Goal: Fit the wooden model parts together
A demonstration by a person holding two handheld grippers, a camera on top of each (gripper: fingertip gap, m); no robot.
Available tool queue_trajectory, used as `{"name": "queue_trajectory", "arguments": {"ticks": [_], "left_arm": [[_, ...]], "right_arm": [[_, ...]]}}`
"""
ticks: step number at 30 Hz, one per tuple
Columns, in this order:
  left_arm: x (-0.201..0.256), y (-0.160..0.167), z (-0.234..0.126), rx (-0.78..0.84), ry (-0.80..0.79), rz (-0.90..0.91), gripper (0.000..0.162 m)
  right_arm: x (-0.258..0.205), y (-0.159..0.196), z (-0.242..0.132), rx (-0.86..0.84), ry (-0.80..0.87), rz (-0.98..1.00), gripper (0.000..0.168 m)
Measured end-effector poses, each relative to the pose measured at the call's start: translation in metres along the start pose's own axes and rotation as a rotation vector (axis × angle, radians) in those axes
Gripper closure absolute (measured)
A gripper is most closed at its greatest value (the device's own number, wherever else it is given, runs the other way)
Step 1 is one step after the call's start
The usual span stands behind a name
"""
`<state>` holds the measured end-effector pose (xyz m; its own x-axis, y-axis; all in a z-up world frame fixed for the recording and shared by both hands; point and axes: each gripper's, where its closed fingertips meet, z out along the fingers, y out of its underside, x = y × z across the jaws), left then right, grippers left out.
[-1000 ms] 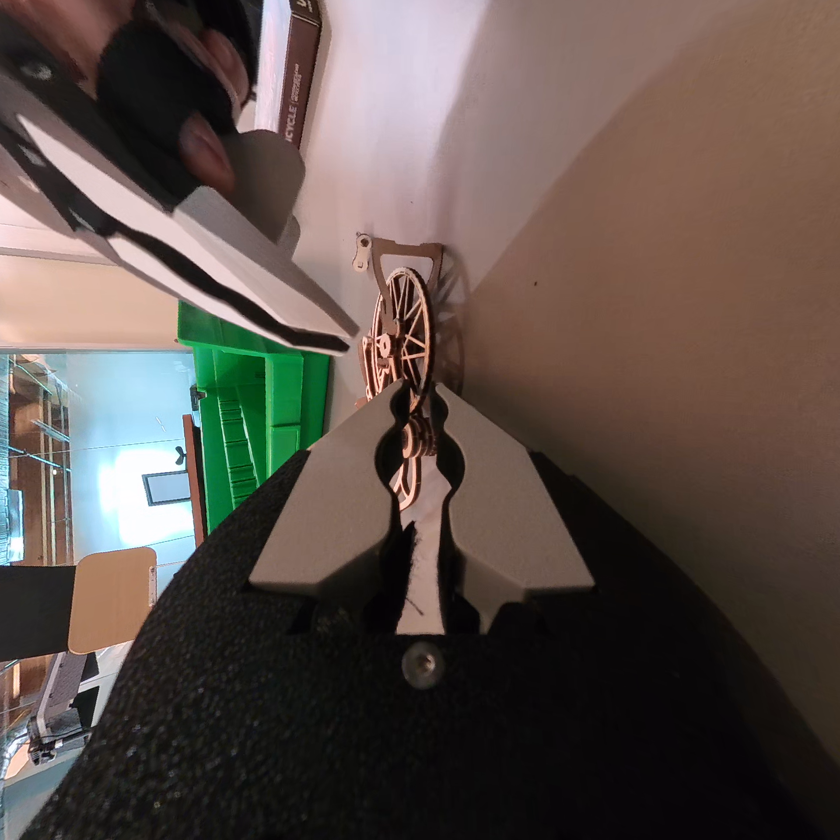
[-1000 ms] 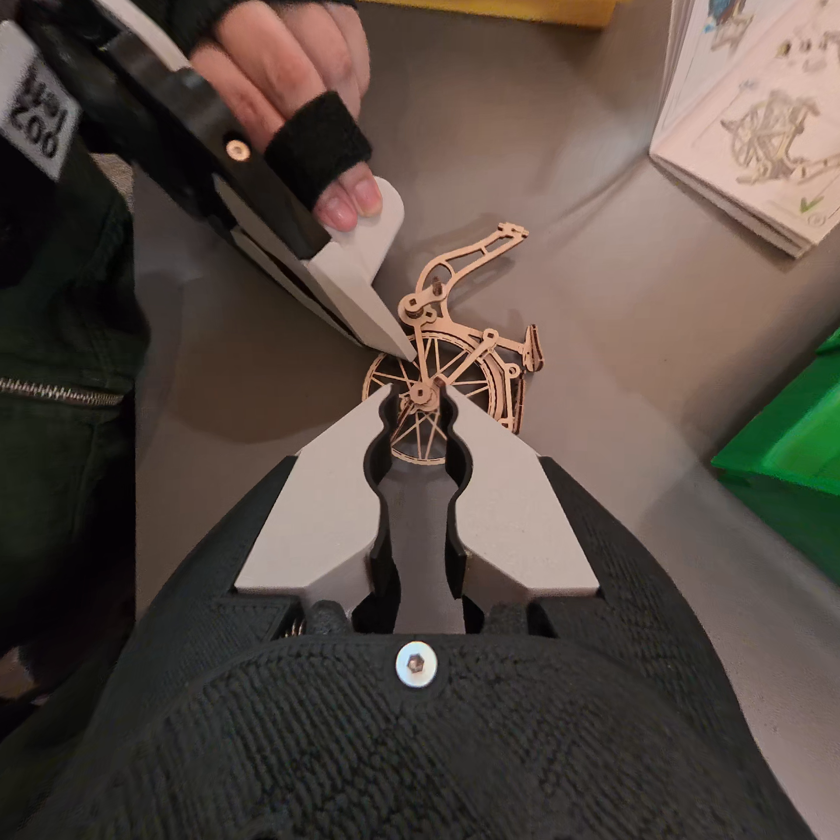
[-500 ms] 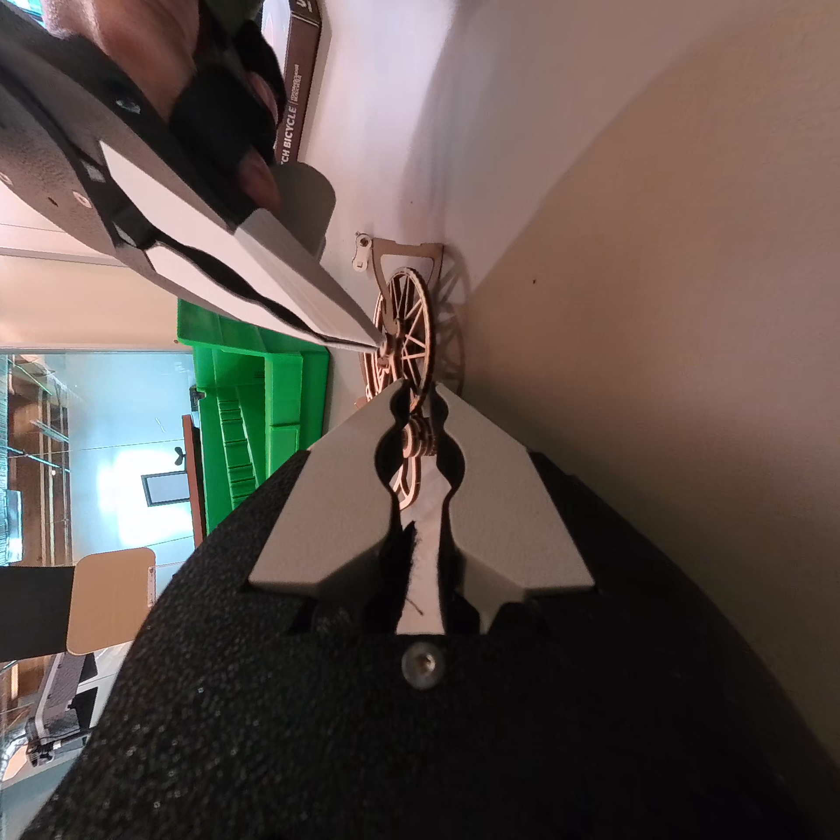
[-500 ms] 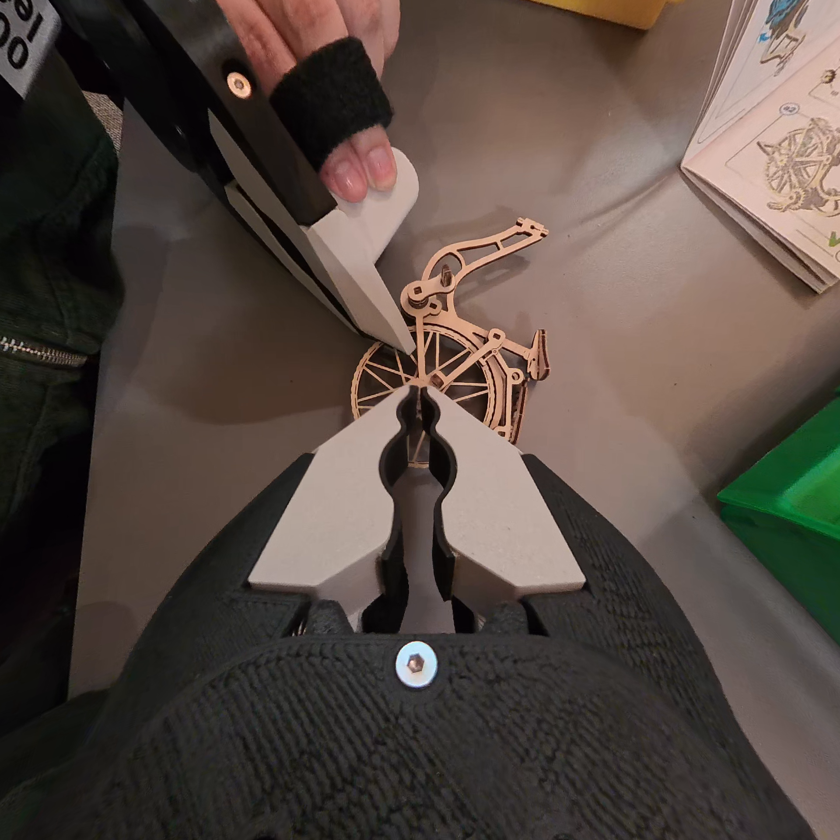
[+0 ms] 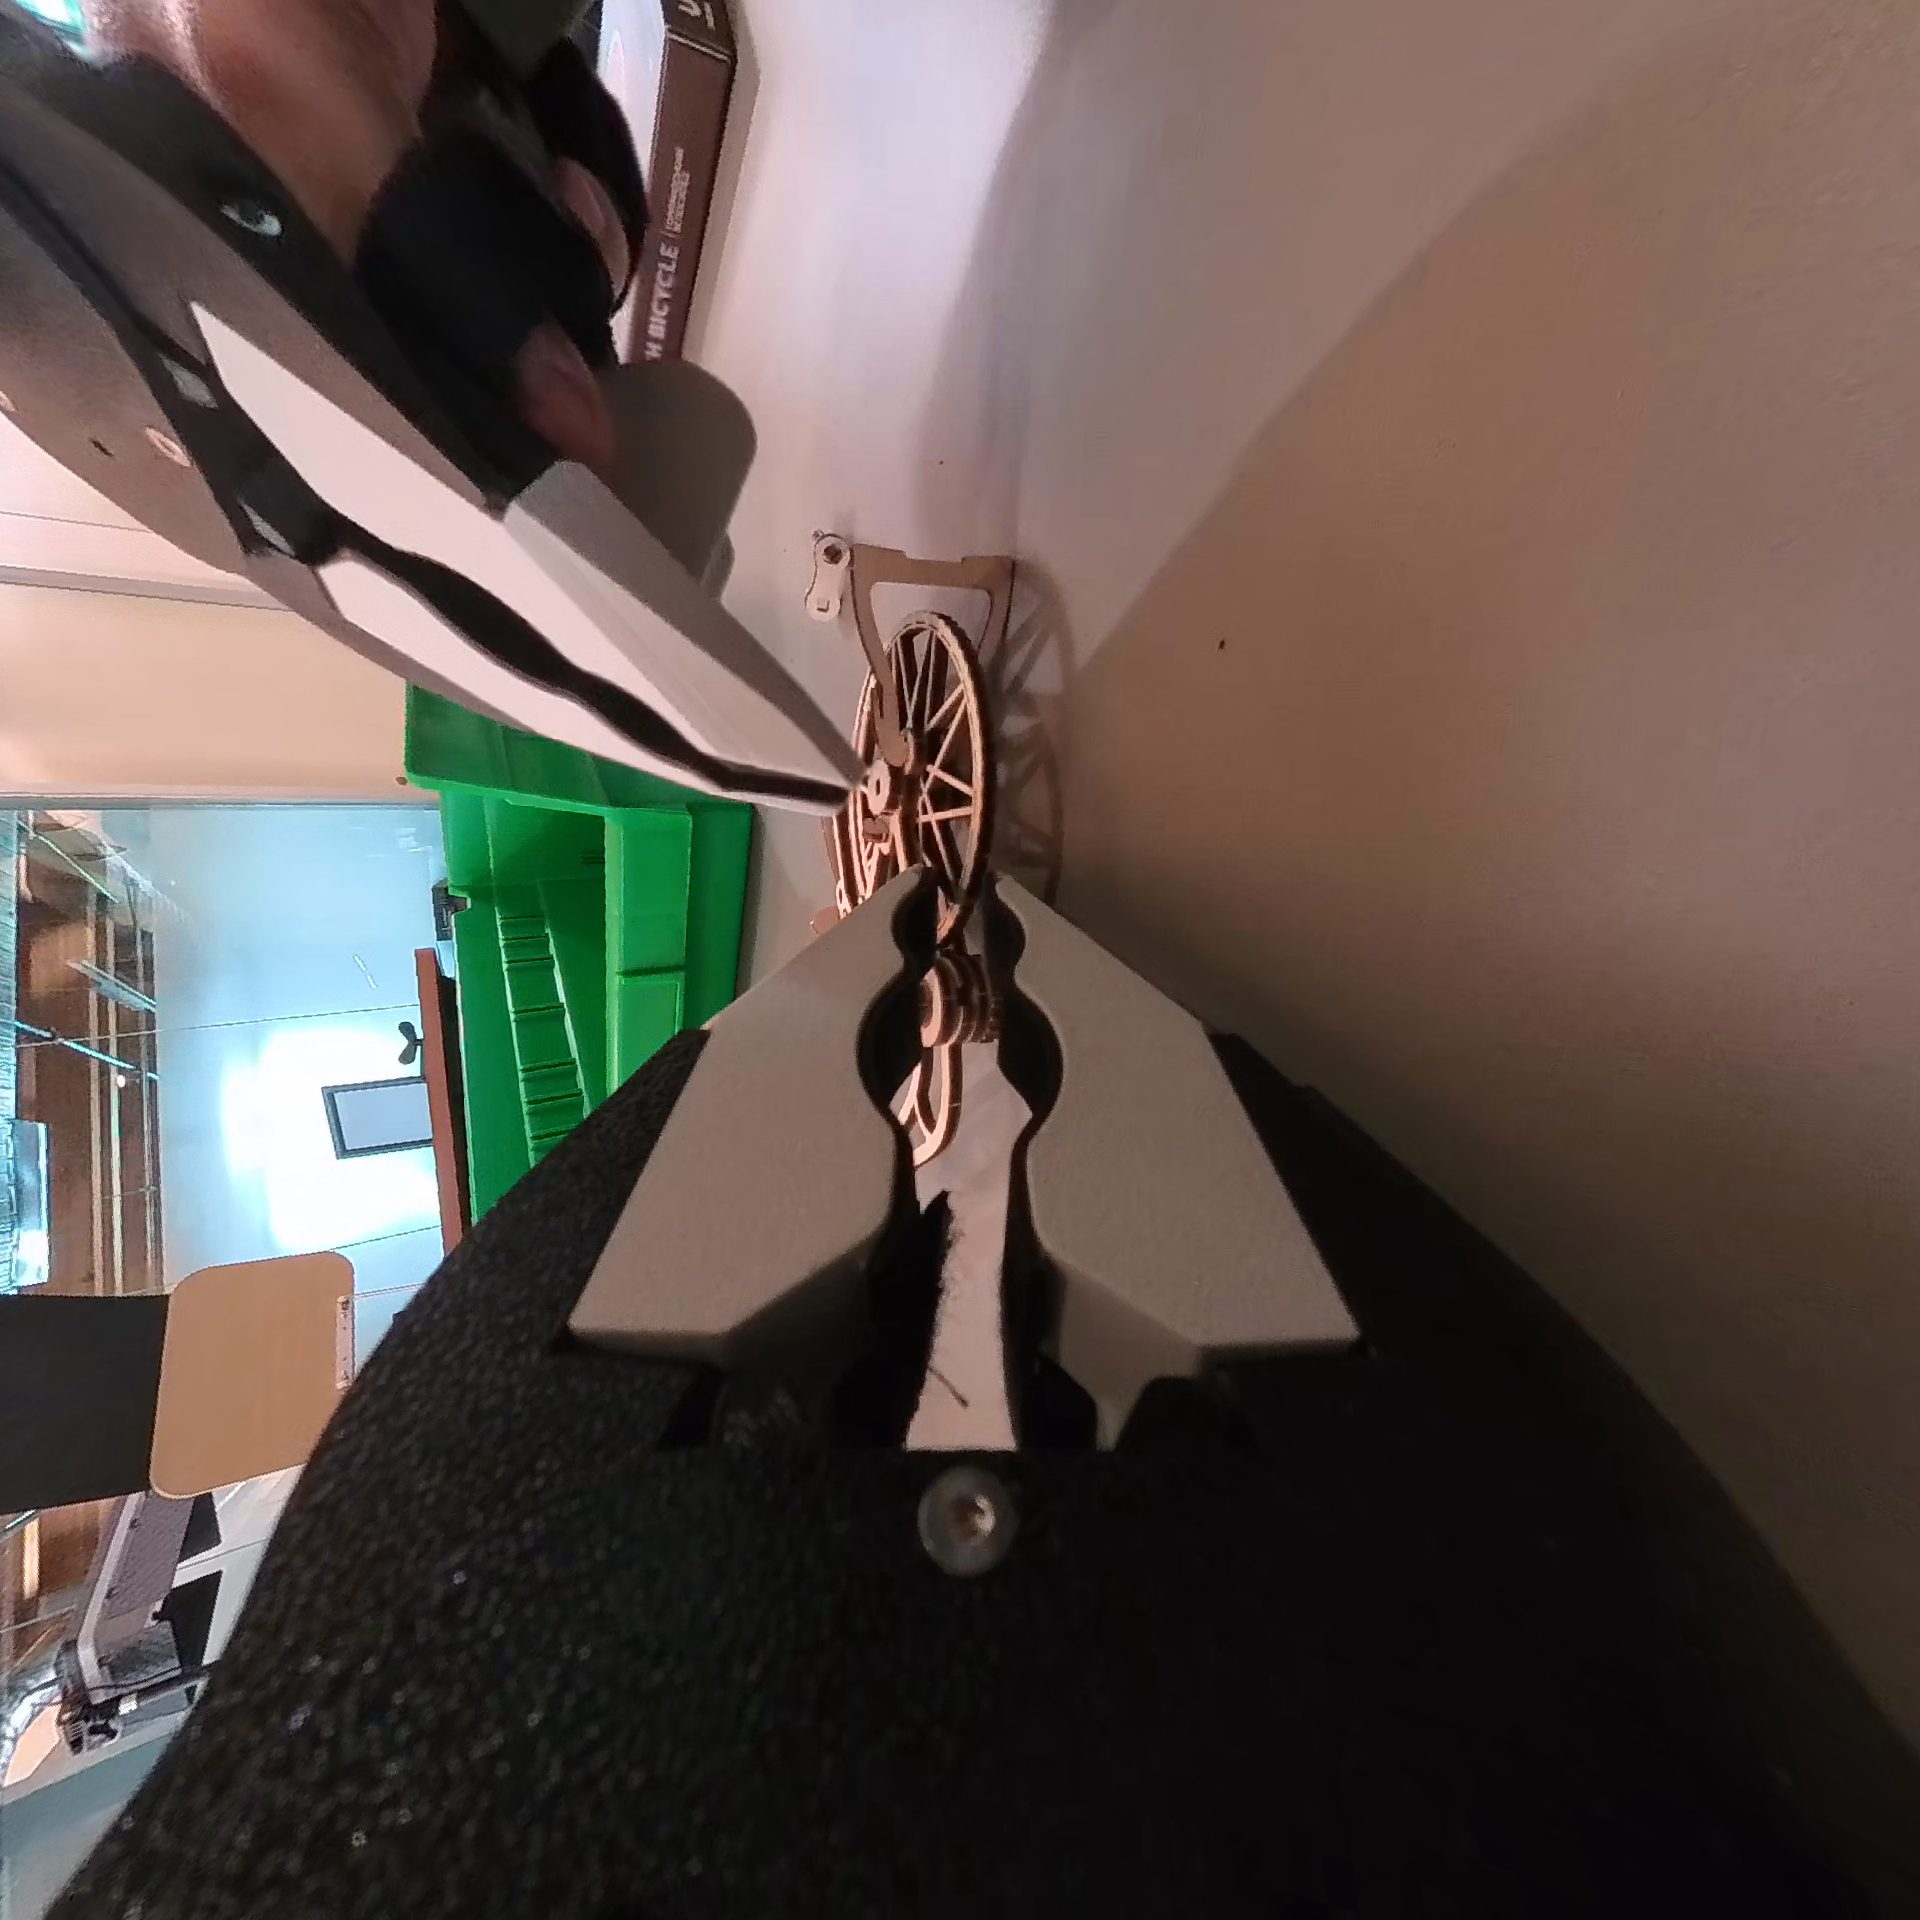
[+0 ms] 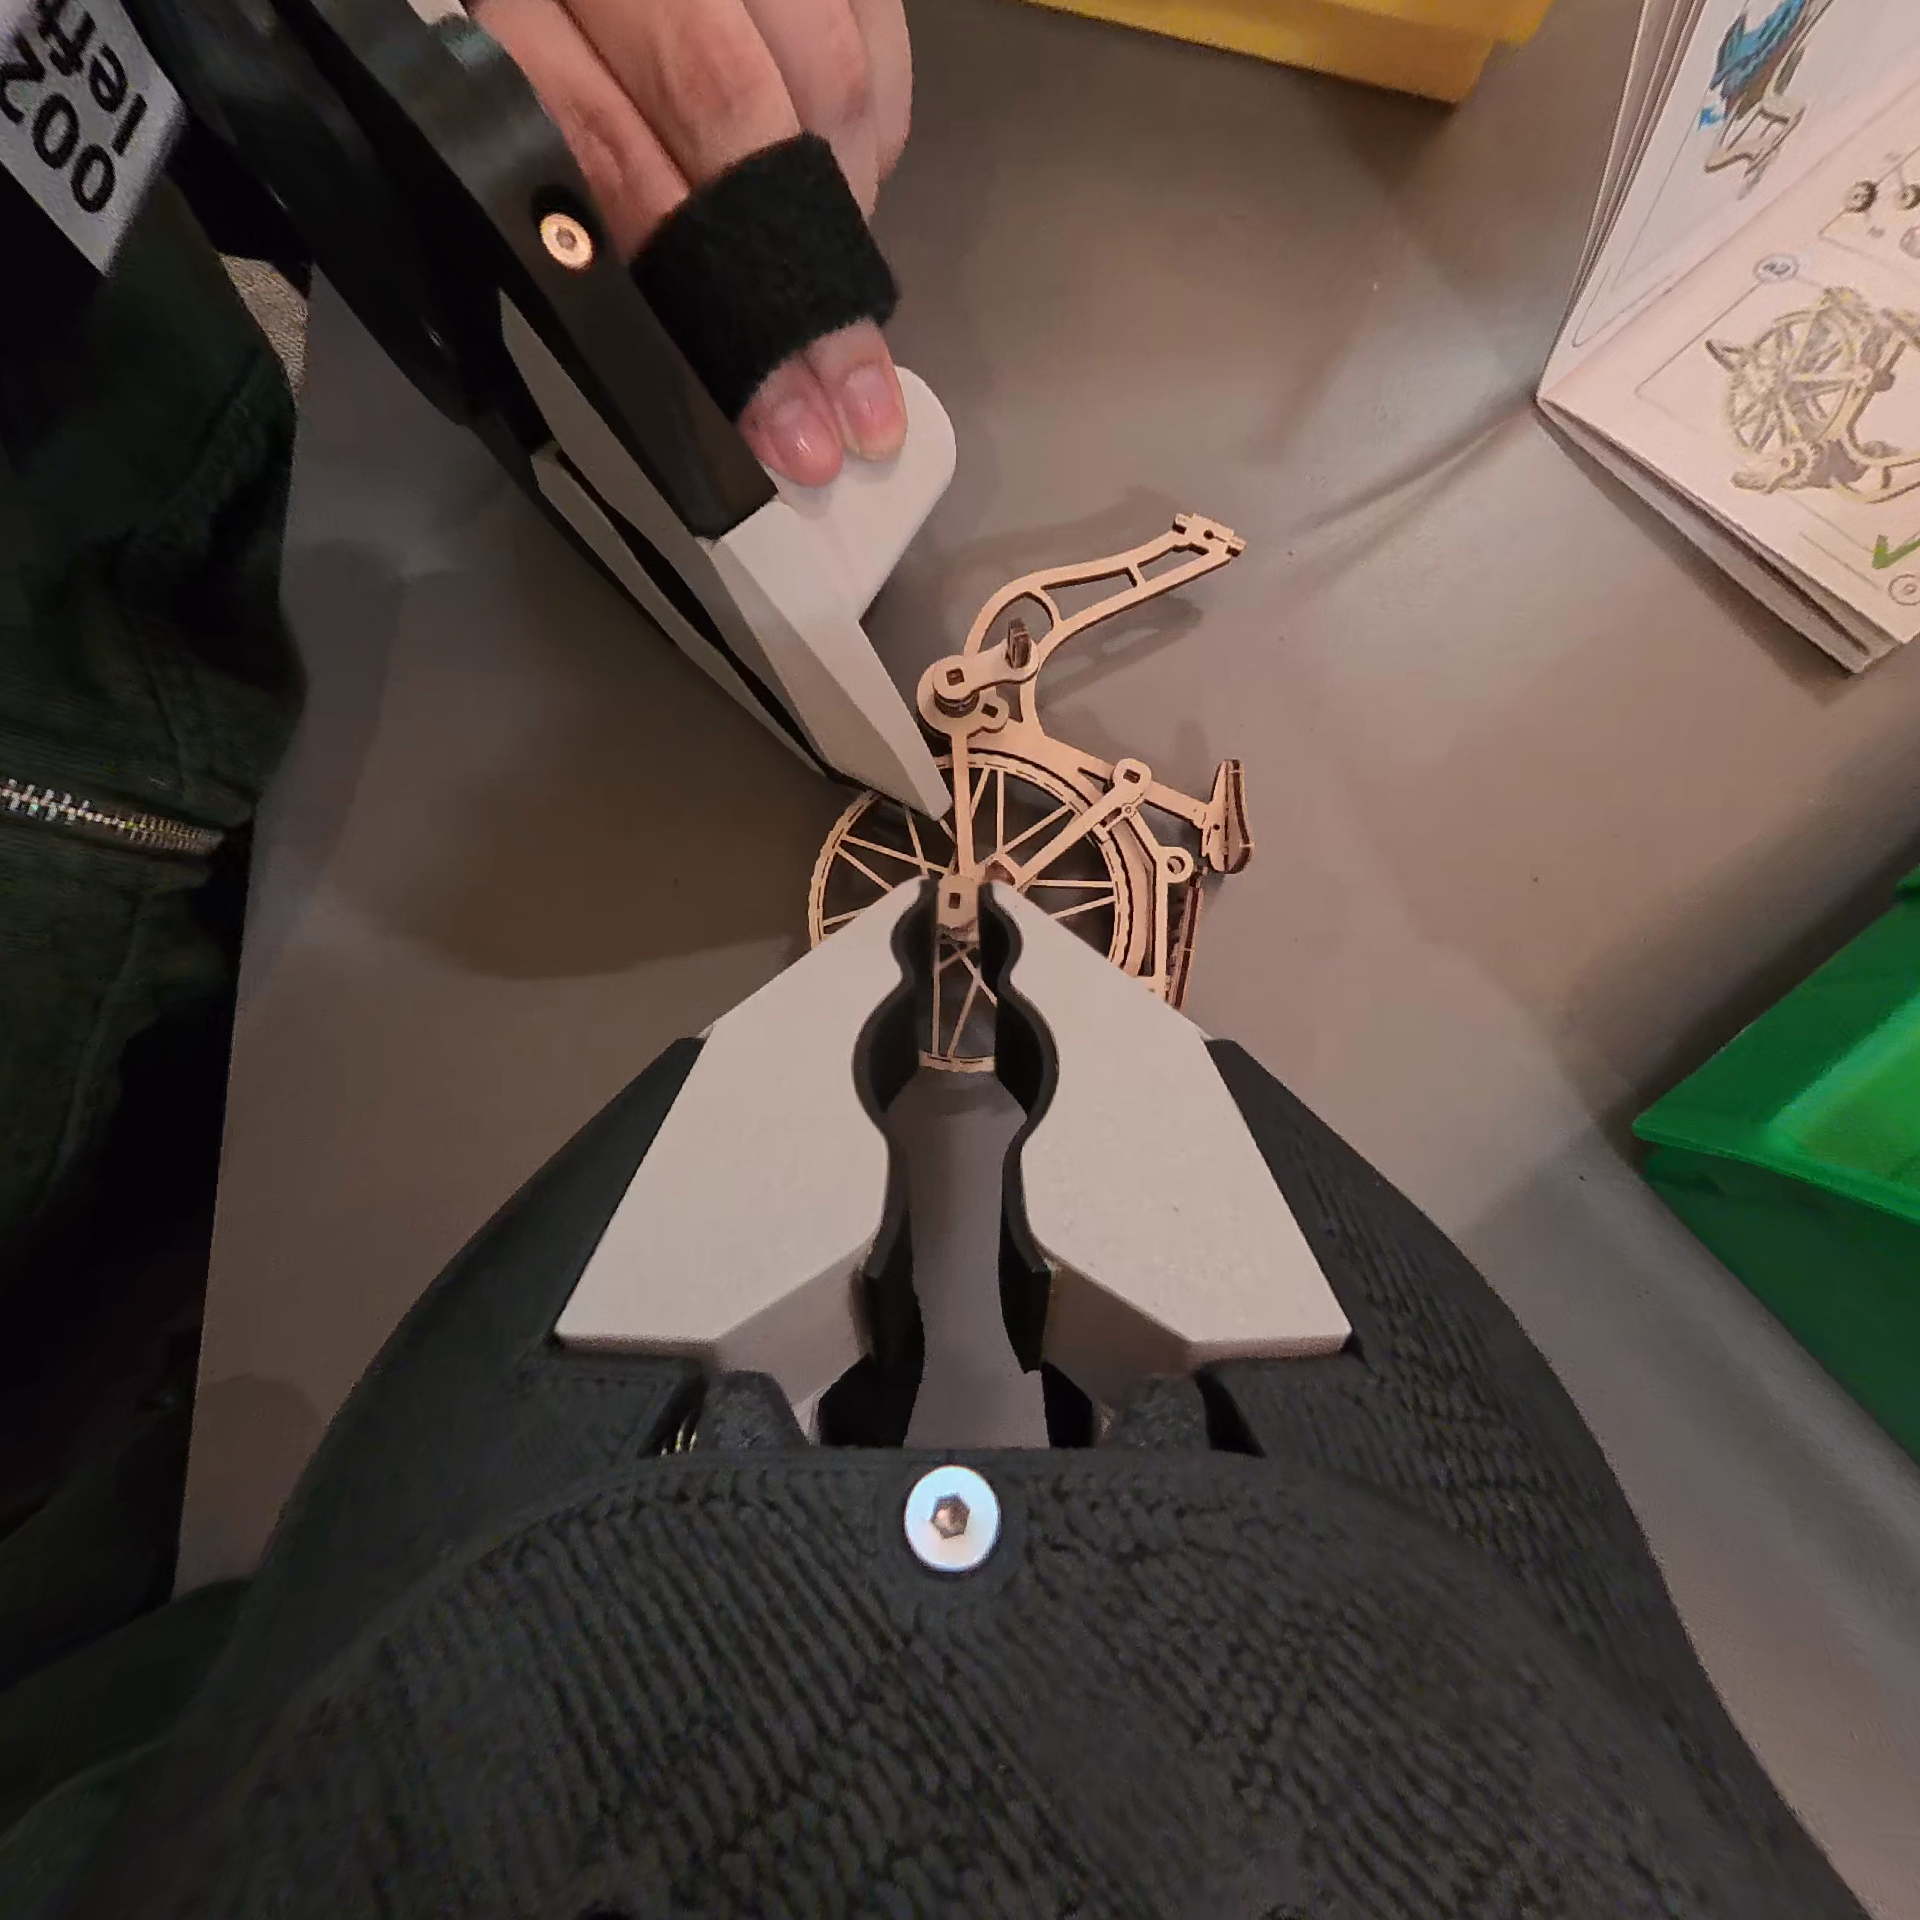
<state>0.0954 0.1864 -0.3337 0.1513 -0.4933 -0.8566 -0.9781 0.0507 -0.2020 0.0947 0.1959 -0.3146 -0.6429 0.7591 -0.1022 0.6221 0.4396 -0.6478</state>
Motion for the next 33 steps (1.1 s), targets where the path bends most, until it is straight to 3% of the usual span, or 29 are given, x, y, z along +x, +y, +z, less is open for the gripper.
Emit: {"name": "queue_trajectory", "arguments": {"ticks": [33], "left_arm": [[-0.0004,0.0009,-0.0003,0.001,0.002,-0.002,0.157]], "right_arm": [[-0.0004,0.0039,0.0048,-0.004,-0.041,0.062,0.156]]}}
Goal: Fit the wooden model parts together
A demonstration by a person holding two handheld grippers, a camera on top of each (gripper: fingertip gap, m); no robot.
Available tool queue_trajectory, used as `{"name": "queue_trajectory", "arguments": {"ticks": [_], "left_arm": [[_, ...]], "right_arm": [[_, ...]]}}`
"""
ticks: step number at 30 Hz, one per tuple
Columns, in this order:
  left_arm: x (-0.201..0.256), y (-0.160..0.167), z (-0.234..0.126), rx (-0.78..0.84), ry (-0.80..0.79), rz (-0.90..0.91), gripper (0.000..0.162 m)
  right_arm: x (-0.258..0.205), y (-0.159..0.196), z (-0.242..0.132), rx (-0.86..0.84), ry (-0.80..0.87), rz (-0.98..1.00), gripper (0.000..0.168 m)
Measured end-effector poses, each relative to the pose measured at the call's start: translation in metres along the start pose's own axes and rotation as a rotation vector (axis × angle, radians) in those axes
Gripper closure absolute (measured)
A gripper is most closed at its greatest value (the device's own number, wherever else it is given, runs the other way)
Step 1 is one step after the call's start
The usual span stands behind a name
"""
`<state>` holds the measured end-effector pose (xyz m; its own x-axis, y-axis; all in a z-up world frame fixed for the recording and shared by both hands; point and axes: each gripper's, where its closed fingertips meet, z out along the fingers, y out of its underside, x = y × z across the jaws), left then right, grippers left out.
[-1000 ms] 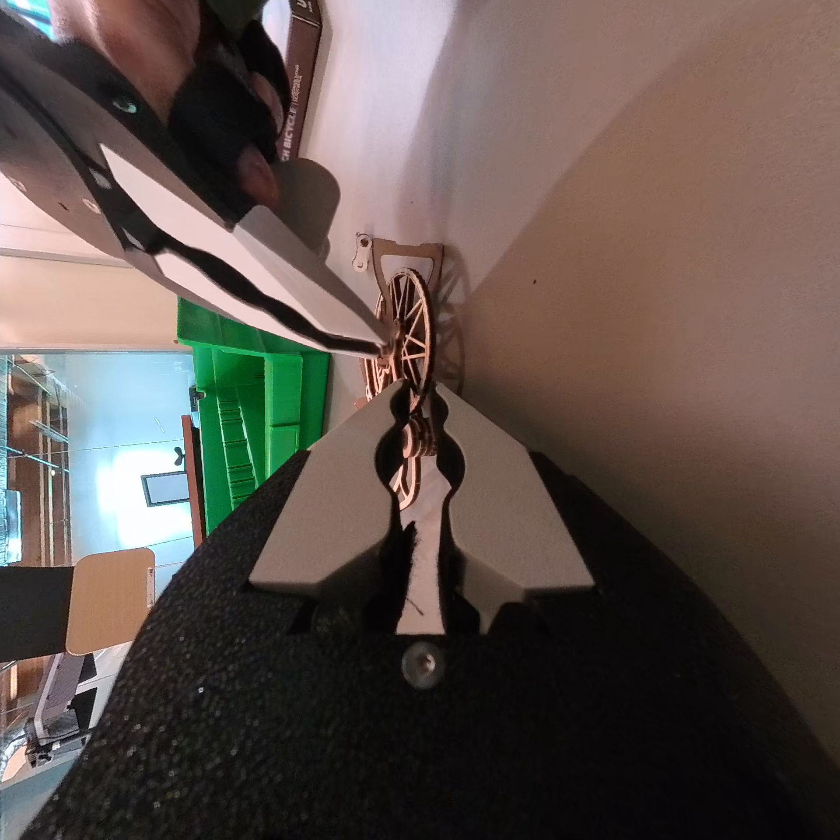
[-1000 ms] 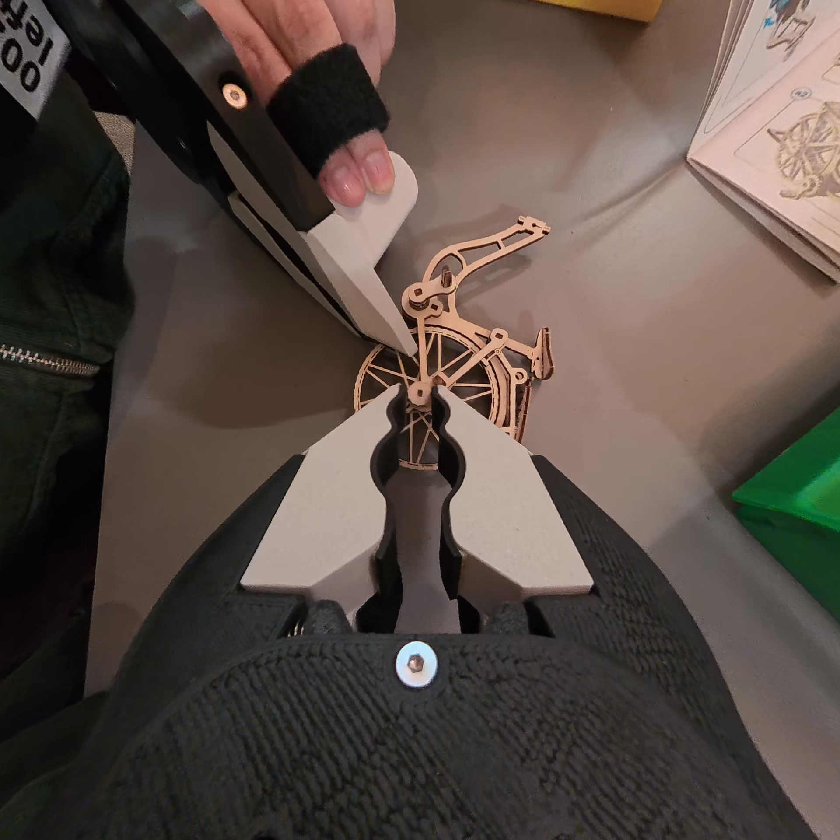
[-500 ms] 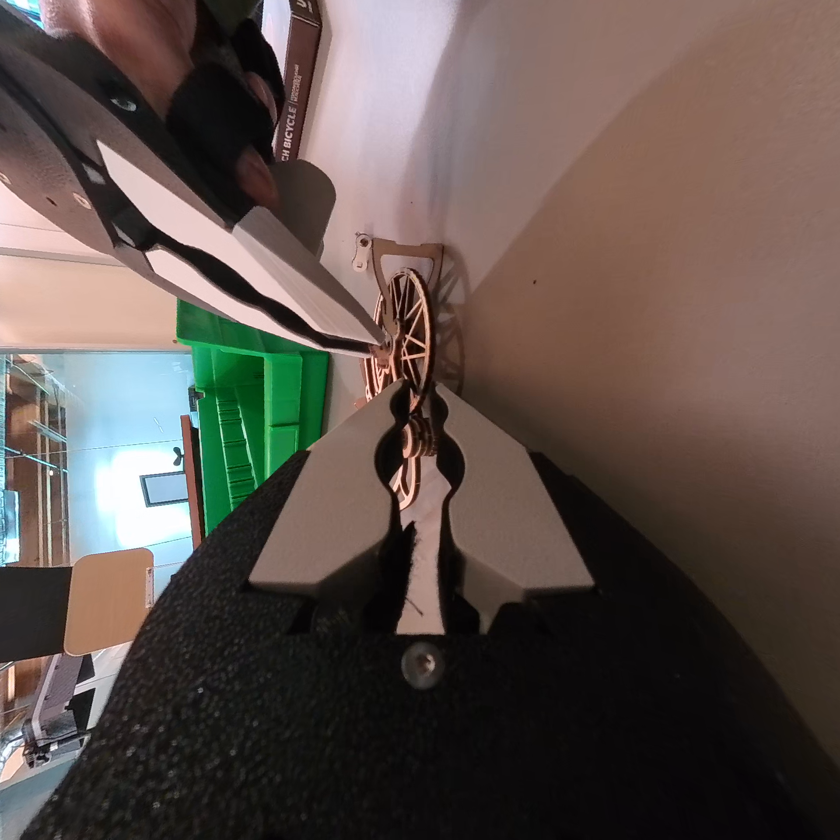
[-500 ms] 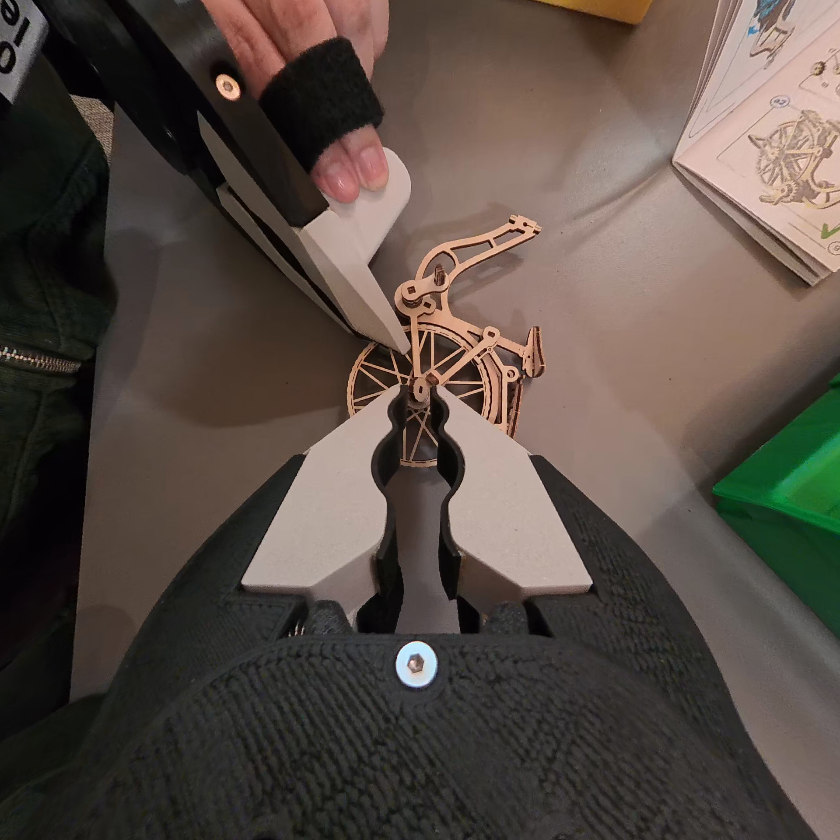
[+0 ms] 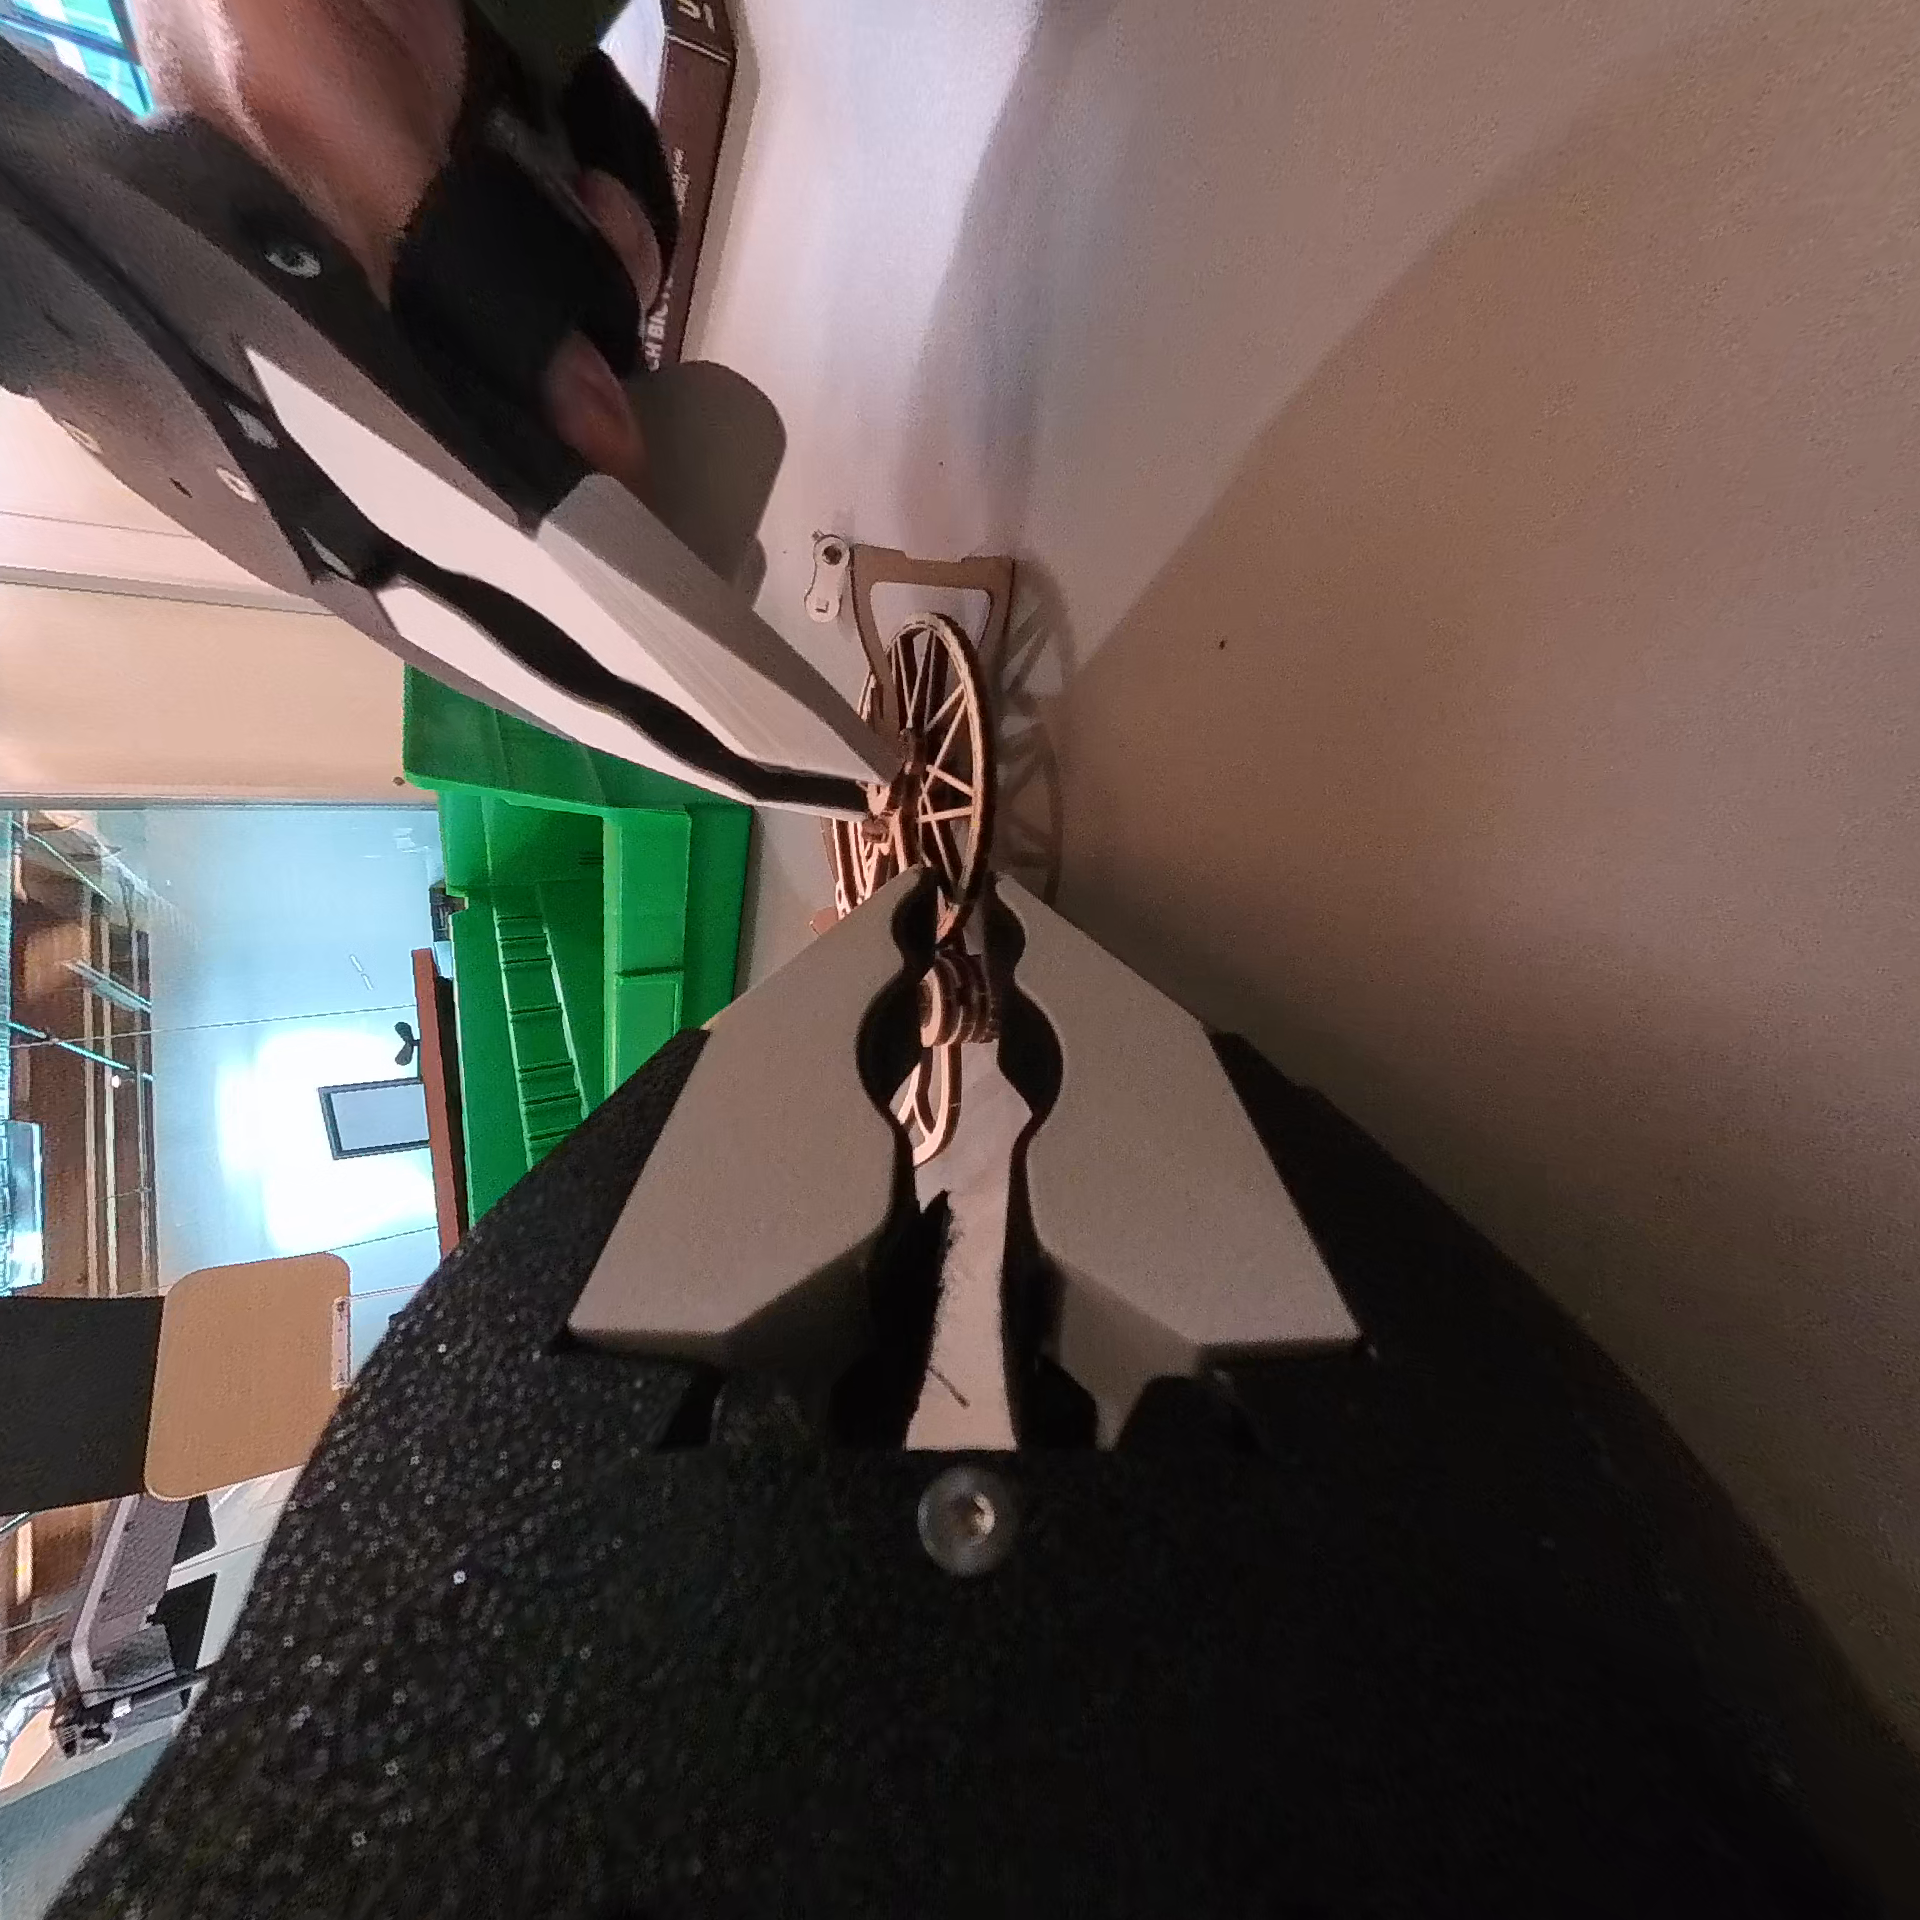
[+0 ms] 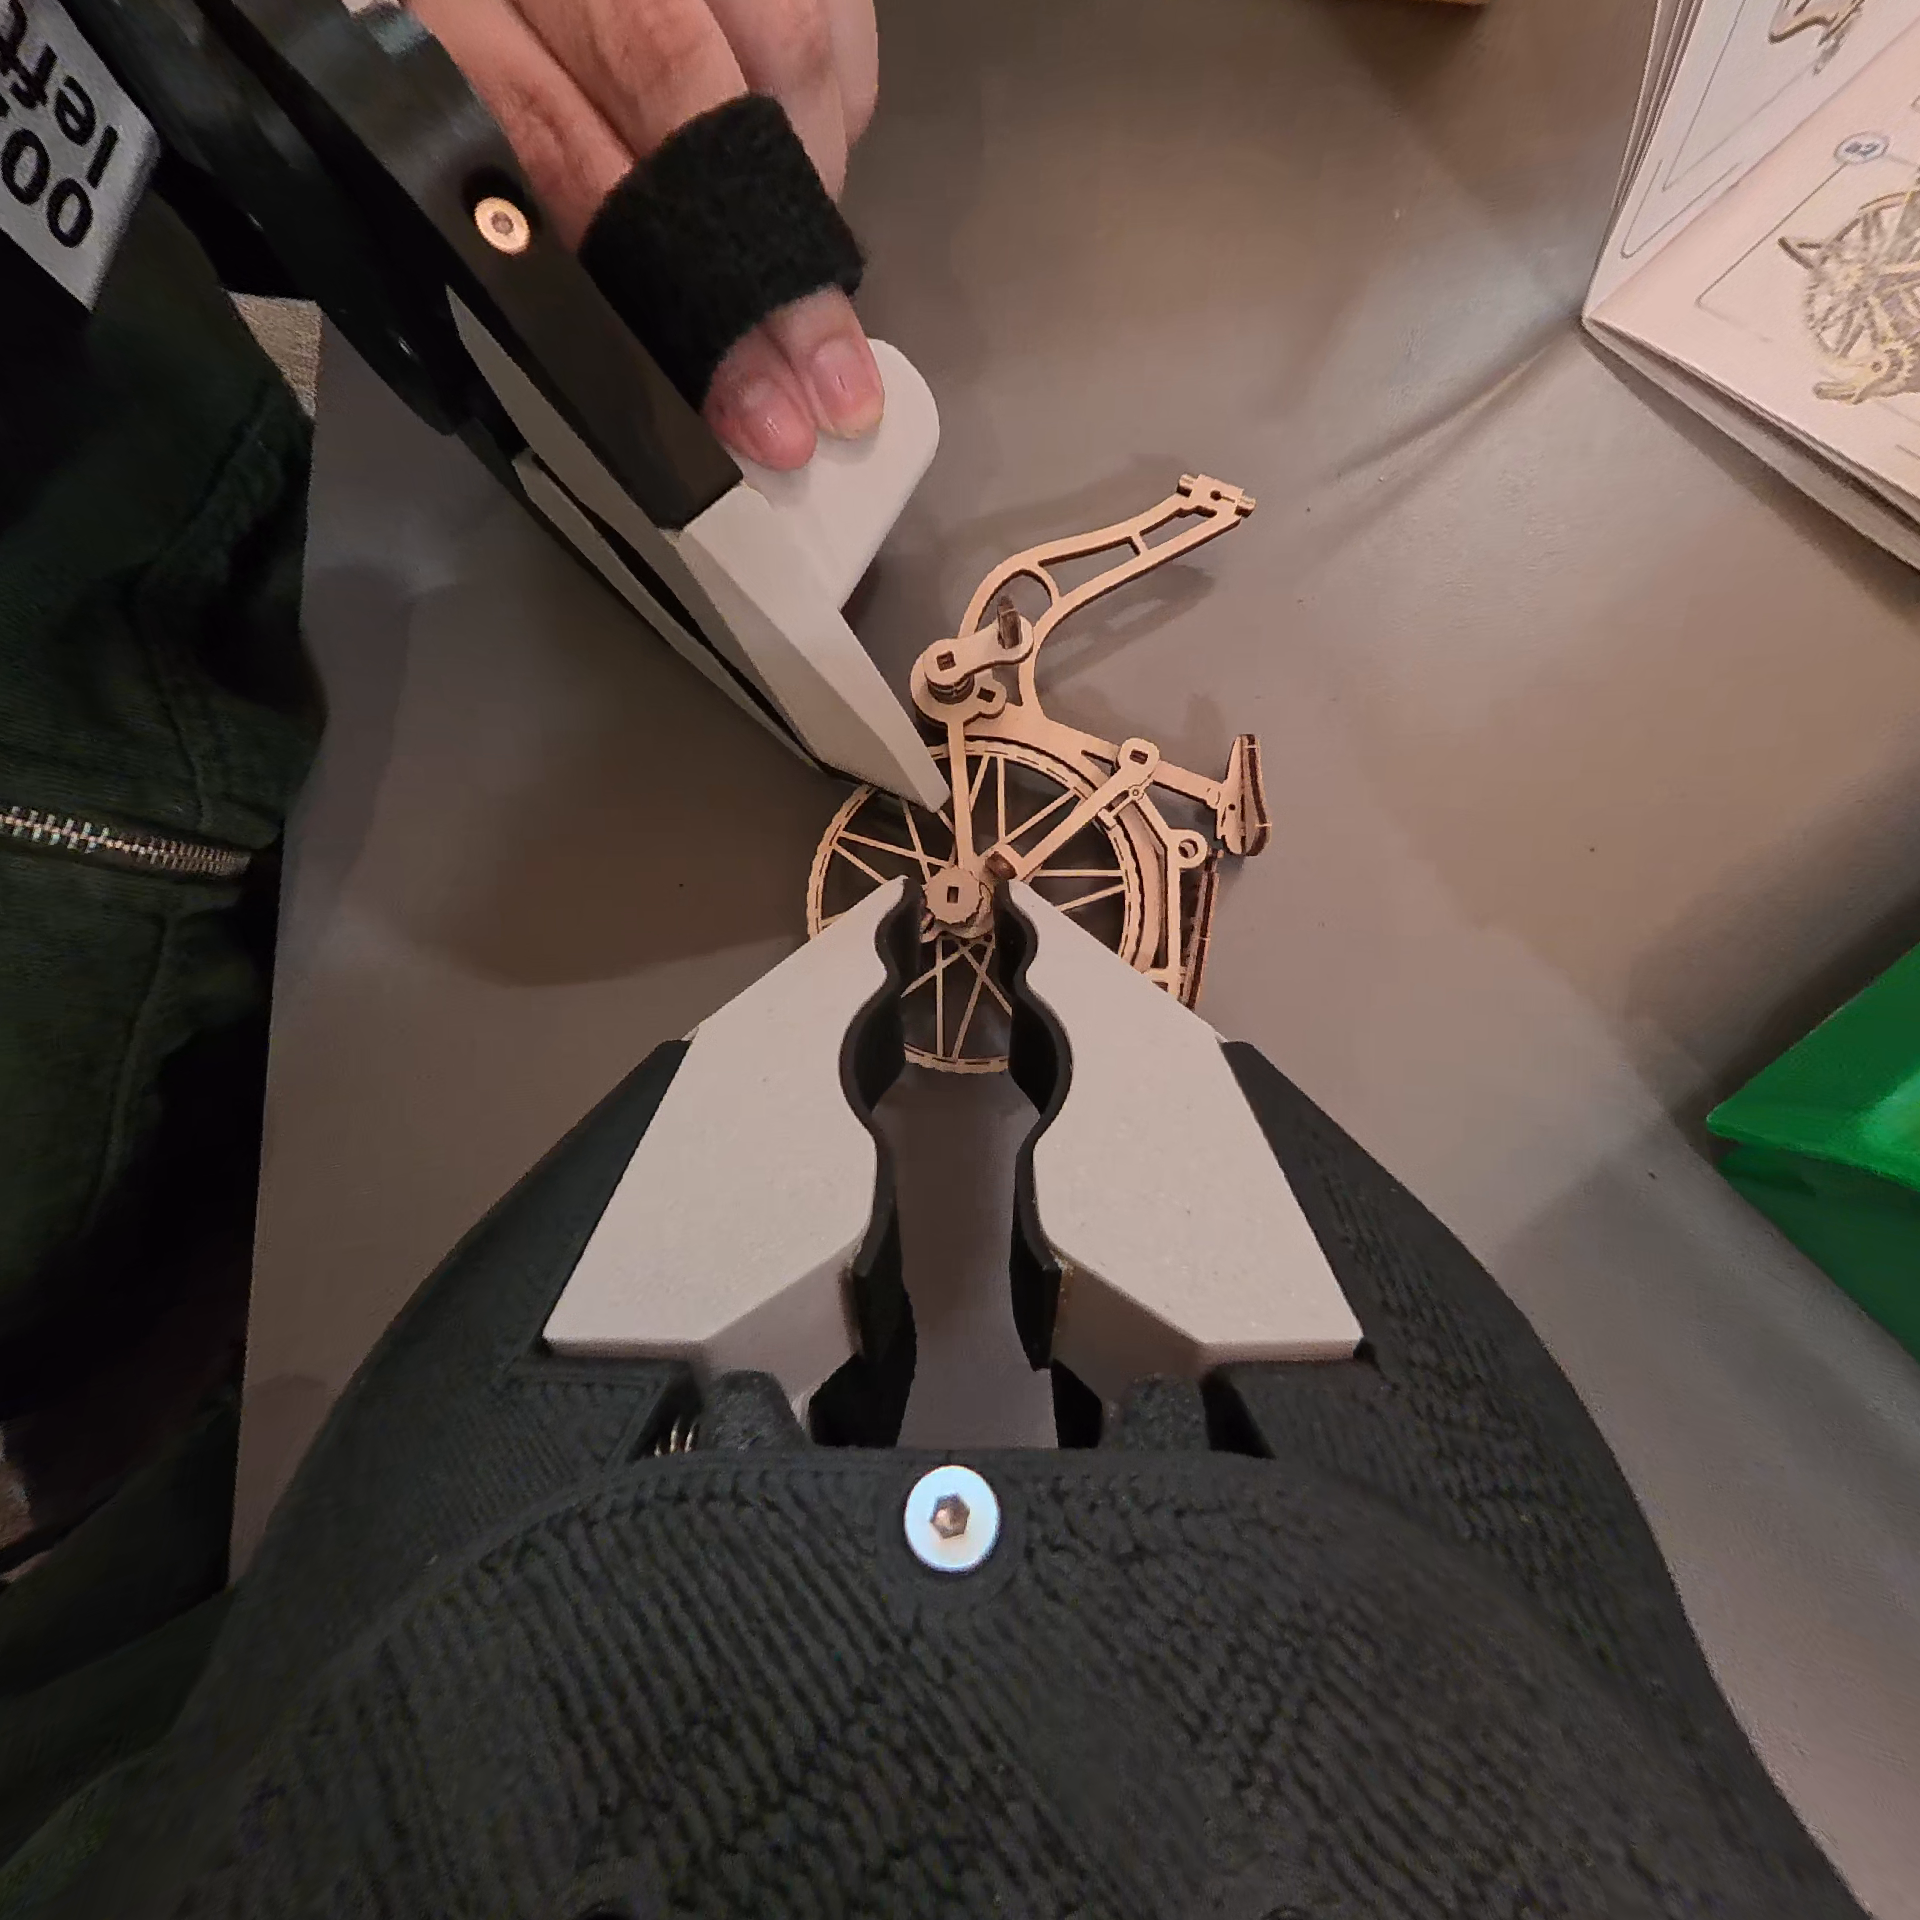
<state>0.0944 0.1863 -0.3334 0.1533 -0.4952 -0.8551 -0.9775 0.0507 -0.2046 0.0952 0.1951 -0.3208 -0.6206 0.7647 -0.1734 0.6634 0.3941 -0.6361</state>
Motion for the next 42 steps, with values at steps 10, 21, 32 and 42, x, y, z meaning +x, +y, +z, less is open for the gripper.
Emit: {"name": "queue_trajectory", "arguments": {"ticks": [10,21,32,42], "left_arm": [[0.000,0.000,0.000,0.000,0.000,0.001,0.157],[0.000,0.000,0.001,0.000,-0.001,0.001,0.157],[0.000,-0.001,0.001,0.002,0.000,-0.001,0.157],[0.001,-0.002,0.001,0.006,0.004,-0.001,0.157]], "right_arm": [[0.002,0.000,0.000,-0.011,0.025,-0.019,0.159],[0.002,0.000,-0.002,-0.006,0.027,-0.015,0.156],[0.001,-0.001,-0.002,0.033,0.001,-0.056,0.168],[0.000,0.000,-0.001,0.018,0.020,-0.071,0.168]]}}
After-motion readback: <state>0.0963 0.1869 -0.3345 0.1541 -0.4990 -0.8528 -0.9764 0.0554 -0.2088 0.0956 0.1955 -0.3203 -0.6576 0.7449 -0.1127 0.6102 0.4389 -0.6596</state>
